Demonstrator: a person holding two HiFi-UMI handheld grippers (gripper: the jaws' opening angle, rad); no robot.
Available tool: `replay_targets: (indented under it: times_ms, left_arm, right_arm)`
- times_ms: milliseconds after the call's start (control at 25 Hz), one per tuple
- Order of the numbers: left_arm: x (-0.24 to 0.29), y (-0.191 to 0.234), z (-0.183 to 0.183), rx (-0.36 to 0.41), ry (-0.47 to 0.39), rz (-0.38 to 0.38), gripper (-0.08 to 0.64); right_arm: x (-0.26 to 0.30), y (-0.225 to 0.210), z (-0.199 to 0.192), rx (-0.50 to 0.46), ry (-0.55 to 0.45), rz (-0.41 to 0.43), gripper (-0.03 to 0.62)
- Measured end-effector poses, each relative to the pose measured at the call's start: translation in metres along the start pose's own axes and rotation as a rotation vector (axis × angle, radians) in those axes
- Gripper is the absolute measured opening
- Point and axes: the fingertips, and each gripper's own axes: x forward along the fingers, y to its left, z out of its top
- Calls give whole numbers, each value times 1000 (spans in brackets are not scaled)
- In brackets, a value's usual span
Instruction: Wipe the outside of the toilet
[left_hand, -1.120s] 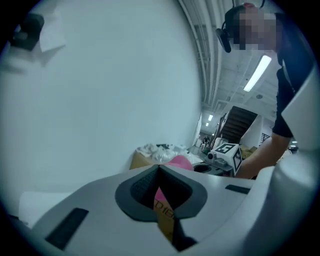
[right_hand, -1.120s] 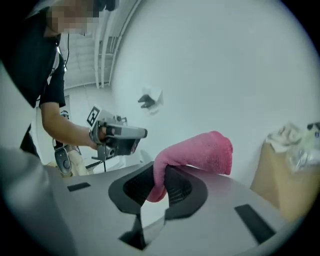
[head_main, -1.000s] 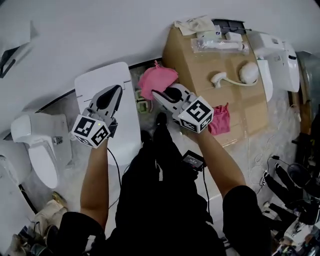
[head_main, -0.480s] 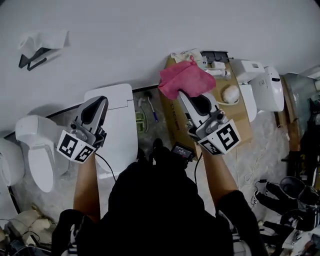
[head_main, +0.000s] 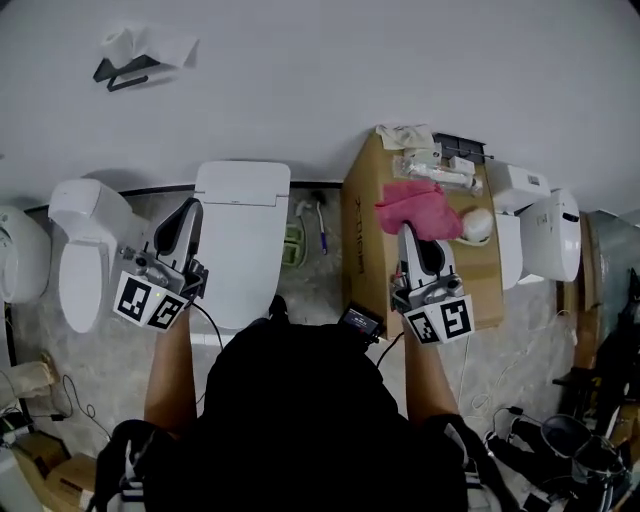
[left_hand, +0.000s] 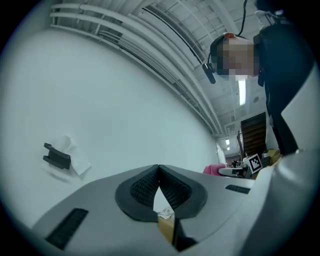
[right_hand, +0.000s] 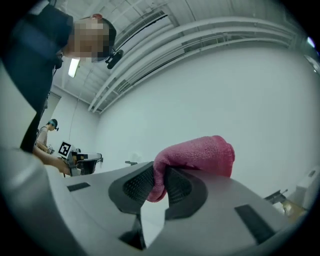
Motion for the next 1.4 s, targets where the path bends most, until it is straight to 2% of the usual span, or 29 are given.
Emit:
replay_targets:
  times_ms: [80, 160, 240, 400, 560, 720, 800, 880, 1000, 1200, 1320, 1400]
  left_arm:
    - [-14, -16, 2, 24, 11, 16, 15]
    - [-26, -35, 0, 33, 22, 27, 15]
    - [-38, -56, -8, 9, 31, 33, 15]
    - [-63, -118, -23, -29, 42, -18, 14]
    - [-88, -170, -32, -9, 95, -34, 15]
    - [-121, -202, -43, 3, 157, -8, 15]
    - [-135, -212, -47, 15, 192, -15, 15]
    - [-145, -222, -49, 41, 227, -60, 15]
    - [-167, -227, -44, 53, 224, -103, 15]
    - [-210, -215, -37, 46, 165, -64, 15]
    - [-256, -205, -29, 75, 153, -55, 15]
    - [-294, -192, -27, 65, 149, -39, 15]
  right_arm:
    - [-25, -3, -10, 34, 11, 5, 71]
    - [-46, -1, -12, 23, 18, 34, 71]
    - [-66, 3, -11, 0, 22, 68, 71]
    - [-109, 18, -13, -9, 25, 138, 71]
    - [-150, 41, -19, 2, 26, 204, 71]
    - [-181, 68, -31, 22, 35, 250, 71]
    - [-191, 77, -36, 49, 48, 244, 71]
    - [-199, 89, -39, 65, 57, 232, 71]
    - [-208, 116, -38, 52, 65, 237, 71]
    - [-219, 168, -34, -1, 80, 229, 71]
    - [-221, 214, -37, -16, 93, 206, 71]
    - [-221, 251, -39, -23, 92, 195, 71]
